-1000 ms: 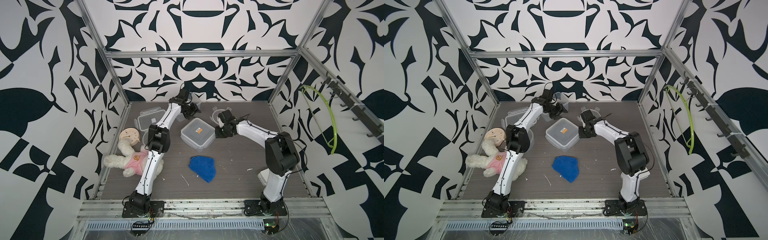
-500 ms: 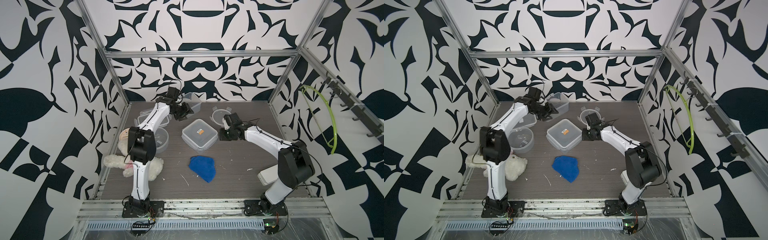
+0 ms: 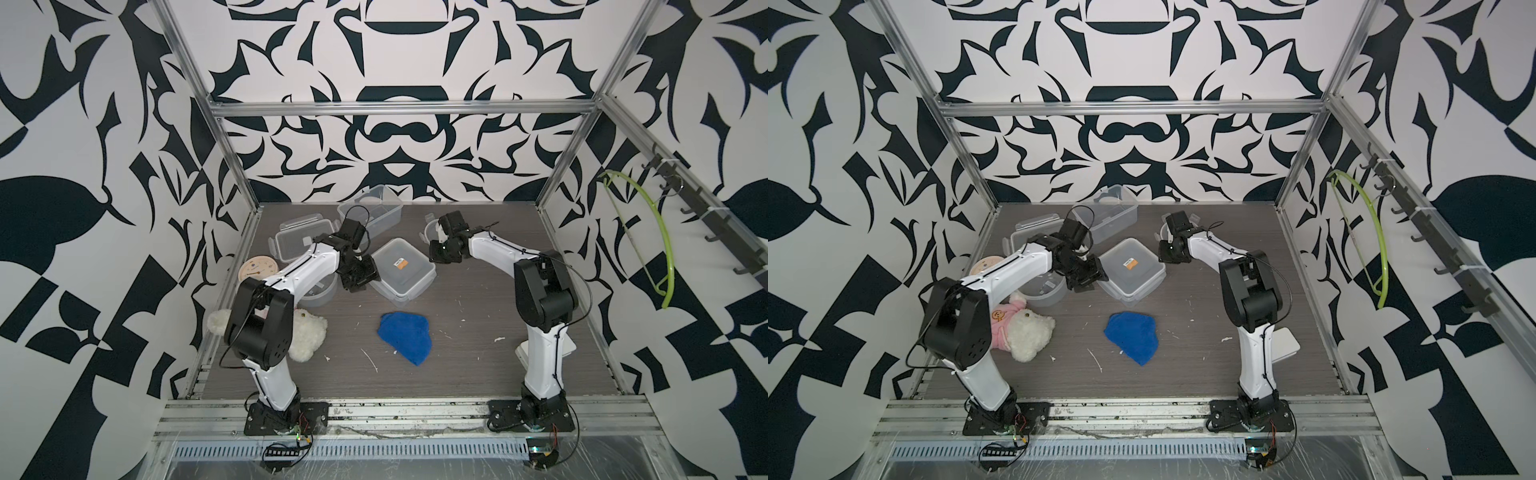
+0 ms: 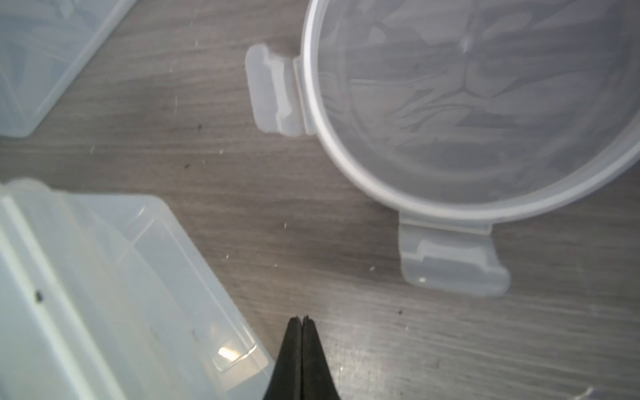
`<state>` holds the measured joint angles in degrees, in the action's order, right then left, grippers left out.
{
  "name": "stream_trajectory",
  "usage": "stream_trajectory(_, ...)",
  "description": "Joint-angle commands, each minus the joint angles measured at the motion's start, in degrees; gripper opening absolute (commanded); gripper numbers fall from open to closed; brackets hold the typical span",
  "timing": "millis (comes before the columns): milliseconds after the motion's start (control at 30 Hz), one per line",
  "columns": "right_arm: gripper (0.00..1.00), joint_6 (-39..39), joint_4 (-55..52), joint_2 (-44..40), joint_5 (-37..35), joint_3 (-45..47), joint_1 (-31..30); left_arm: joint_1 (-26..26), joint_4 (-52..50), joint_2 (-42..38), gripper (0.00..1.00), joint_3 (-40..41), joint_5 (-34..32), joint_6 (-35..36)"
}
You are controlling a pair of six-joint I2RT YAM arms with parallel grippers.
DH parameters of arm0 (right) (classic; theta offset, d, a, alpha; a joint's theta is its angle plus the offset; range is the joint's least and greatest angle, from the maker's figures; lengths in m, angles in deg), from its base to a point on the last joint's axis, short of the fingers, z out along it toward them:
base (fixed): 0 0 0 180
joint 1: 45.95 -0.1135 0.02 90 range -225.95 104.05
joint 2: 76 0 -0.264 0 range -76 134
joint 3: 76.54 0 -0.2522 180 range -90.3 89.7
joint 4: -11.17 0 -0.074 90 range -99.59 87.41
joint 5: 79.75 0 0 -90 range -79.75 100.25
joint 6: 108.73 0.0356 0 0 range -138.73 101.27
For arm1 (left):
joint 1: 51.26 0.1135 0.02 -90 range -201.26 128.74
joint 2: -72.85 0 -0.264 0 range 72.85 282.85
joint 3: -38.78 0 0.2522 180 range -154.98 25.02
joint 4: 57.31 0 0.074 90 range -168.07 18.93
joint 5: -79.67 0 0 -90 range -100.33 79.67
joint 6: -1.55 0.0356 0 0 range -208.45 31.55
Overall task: Wipe the insides of the lunch boxes
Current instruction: Adjust the lunch box at the center of the board.
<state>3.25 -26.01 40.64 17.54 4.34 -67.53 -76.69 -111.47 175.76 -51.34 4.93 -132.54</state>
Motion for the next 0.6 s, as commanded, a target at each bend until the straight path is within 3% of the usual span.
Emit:
stream_trajectory(0, 0.0, 0.2, 1.8, -6.7, 2.0, 2.7, -2.0, 0.5, 3.1, 3.0, 0.57, -4.4, 0.1, -0.6)
stream_trajectory(300, 0.0, 1.7, 4.3, -14.4, 4.3, 14.7, -5.9, 5.2, 1.5, 14.1, 0.58, -19.8, 0.9, 1.2)
stream_trajectory(500, 0.0, 1.9, 7.9, -20.0, 6.7, 20.0, -5.4, 7.6, -1.8, 13.9, 0.58, -24.9, 1.0, 2.7)
stream_trajectory(567, 0.0, 1.6, 10.1, -22.6, 8.7, 22.0, -2.8, 8.2, -2.2, 11.5, 0.58, -24.9, 0.9, 2.3)
